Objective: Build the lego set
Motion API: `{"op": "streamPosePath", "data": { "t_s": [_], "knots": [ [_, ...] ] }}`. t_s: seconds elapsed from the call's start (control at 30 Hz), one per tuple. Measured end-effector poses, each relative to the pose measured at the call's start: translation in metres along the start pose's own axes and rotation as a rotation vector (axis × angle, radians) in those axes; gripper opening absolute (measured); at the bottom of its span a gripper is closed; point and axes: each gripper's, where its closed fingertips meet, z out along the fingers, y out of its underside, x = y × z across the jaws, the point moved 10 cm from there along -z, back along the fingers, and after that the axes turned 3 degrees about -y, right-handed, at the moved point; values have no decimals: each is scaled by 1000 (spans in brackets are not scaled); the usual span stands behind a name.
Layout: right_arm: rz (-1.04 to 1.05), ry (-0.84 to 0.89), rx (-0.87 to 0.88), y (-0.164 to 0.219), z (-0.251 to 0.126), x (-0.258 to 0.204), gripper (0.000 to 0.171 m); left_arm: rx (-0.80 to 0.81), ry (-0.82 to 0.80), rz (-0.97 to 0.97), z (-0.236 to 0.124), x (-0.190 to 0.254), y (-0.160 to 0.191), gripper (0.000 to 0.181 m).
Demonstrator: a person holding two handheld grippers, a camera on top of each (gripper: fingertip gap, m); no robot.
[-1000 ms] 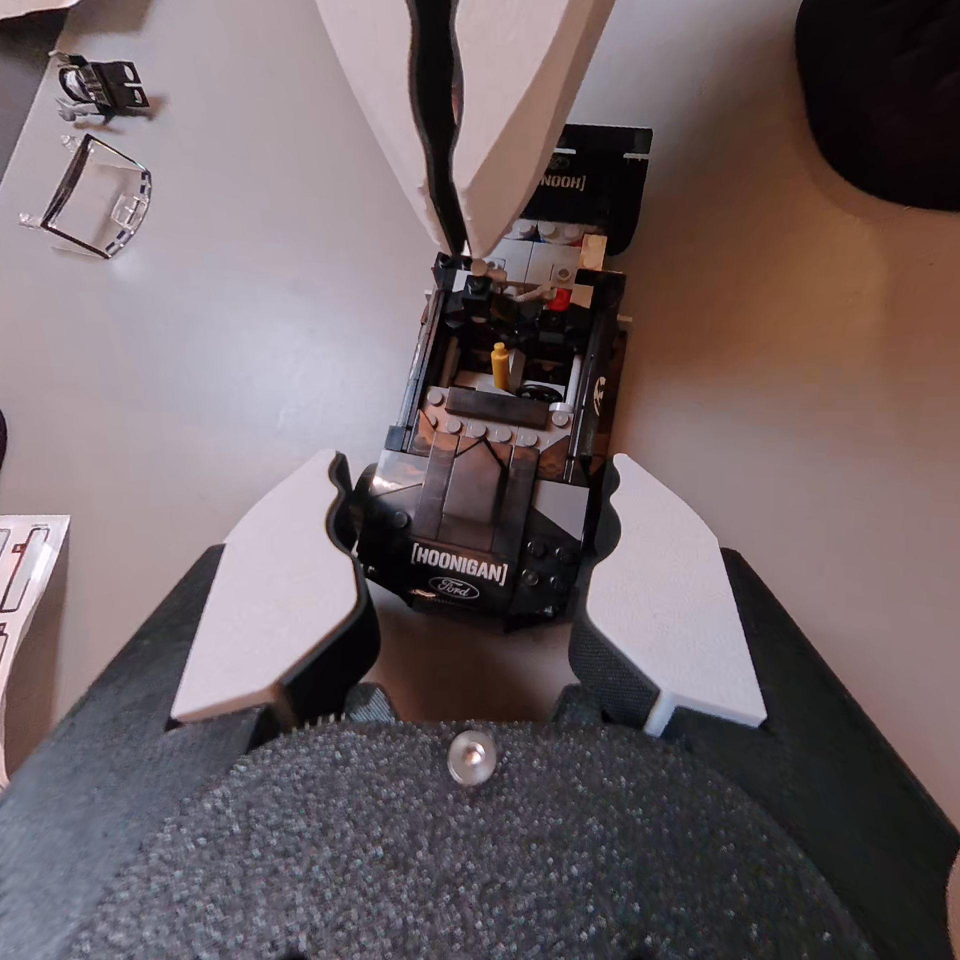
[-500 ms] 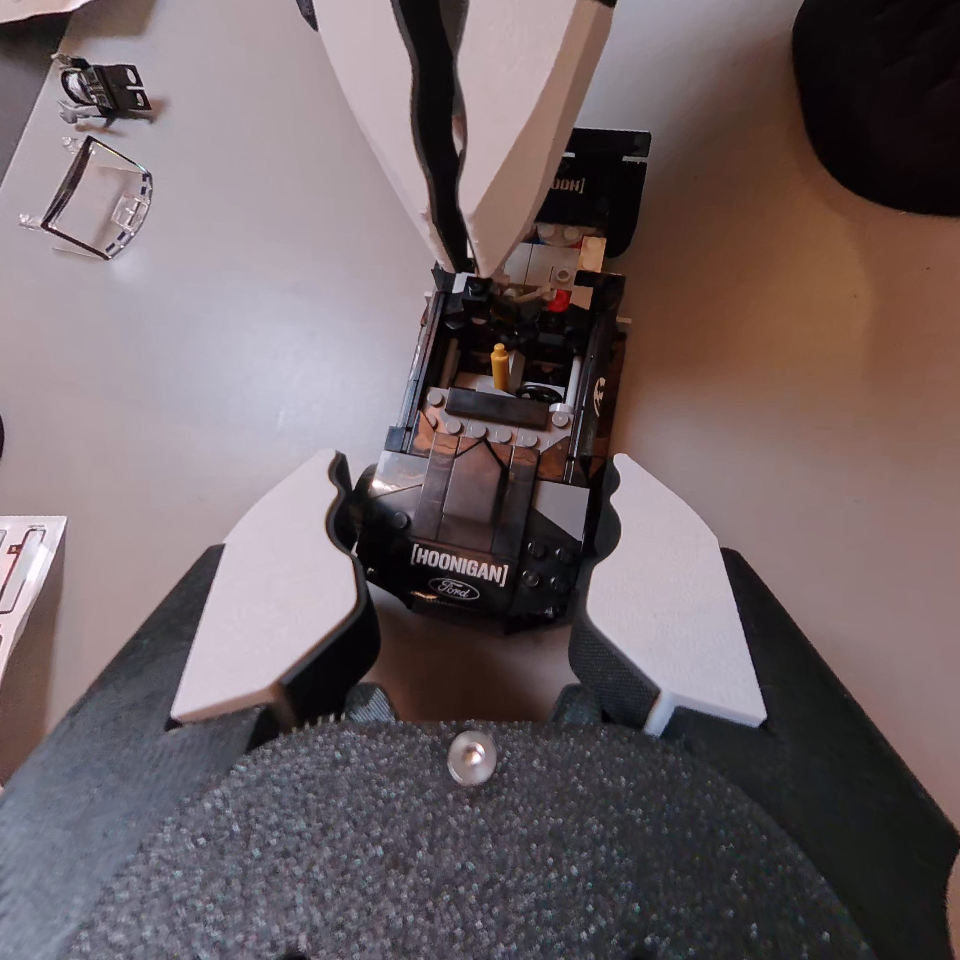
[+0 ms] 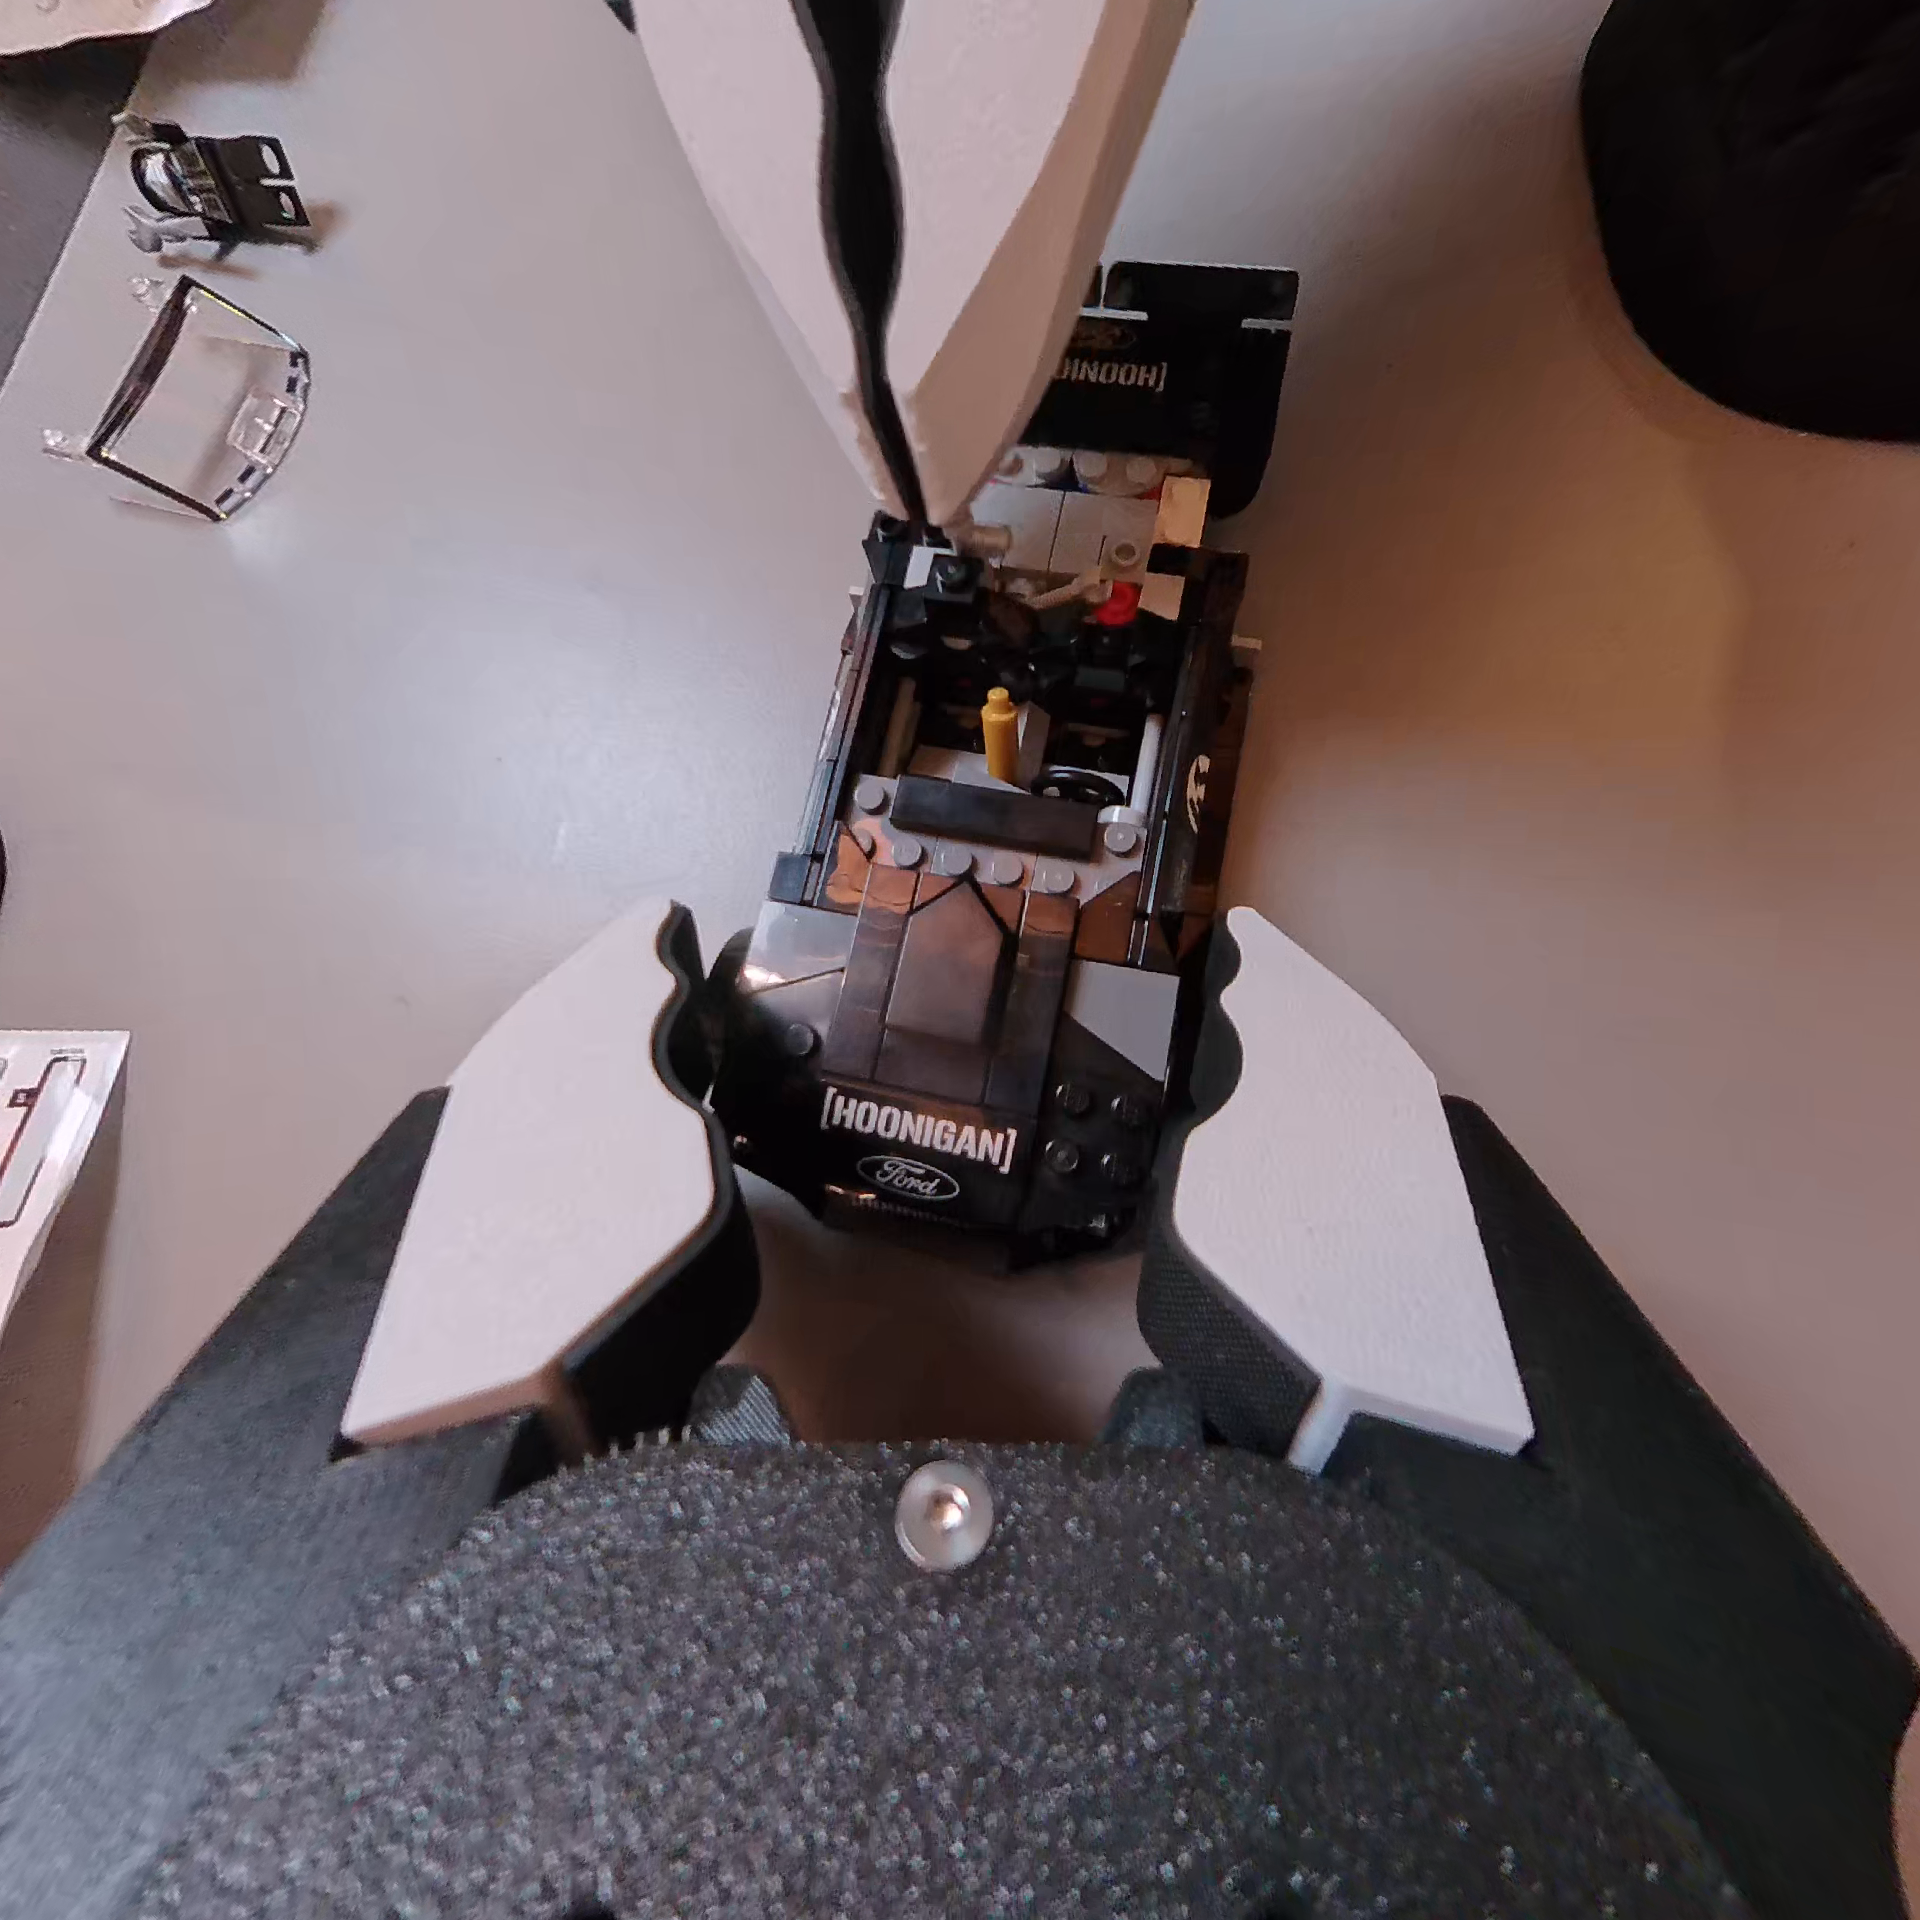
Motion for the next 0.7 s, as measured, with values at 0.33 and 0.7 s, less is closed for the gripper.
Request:
{"op": "streamPosePath", "data": {
  "t_s": [0.33,0.7],
  "knots": [
    [-35,27,17,2,1,-4,0,5,0,-4,0,0,0,92],
    [-19,58,33,4,1,-7,0,8,-2,-9,0,1,1,92]
  ]
}}
